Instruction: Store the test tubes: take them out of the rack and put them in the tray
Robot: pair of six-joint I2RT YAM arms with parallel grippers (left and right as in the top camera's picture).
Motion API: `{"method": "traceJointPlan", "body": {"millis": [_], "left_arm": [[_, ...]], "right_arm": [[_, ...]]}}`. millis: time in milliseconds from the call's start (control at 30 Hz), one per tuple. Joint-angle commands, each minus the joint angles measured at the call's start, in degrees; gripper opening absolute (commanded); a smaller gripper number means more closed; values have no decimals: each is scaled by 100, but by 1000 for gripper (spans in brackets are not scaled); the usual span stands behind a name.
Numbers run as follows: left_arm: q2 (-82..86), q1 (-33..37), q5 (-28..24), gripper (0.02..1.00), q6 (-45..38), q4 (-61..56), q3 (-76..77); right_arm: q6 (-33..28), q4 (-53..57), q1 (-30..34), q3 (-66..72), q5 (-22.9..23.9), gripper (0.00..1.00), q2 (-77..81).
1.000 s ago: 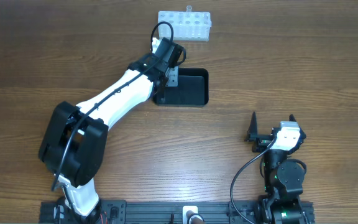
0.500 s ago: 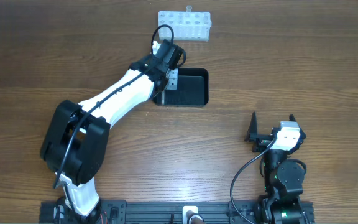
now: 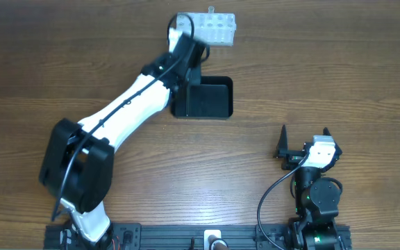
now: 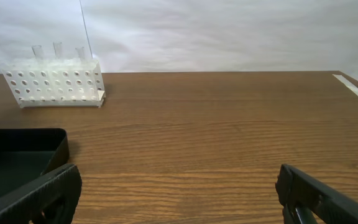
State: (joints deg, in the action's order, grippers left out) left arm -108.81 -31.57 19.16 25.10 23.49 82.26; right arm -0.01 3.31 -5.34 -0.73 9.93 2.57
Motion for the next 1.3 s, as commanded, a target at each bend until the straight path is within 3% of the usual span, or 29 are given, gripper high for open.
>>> {"method": "traceJointPlan", "body": {"millis": [33, 267, 667, 1300], "left_arm": [[319, -94, 474, 483, -726, -778, 546], [-138, -42, 494, 546, -846, -1665, 603], [-1690, 22, 422, 586, -994, -1644, 1952], [-2669, 433, -356, 588, -1117, -1784, 2671]], "right_arm": [[15, 9, -33, 46, -24, 993, -26], [15, 9, -33, 46, -24, 991, -26], [15, 9, -33, 46, -24, 993, -26], [15, 9, -33, 46, -24, 993, -26]]}}
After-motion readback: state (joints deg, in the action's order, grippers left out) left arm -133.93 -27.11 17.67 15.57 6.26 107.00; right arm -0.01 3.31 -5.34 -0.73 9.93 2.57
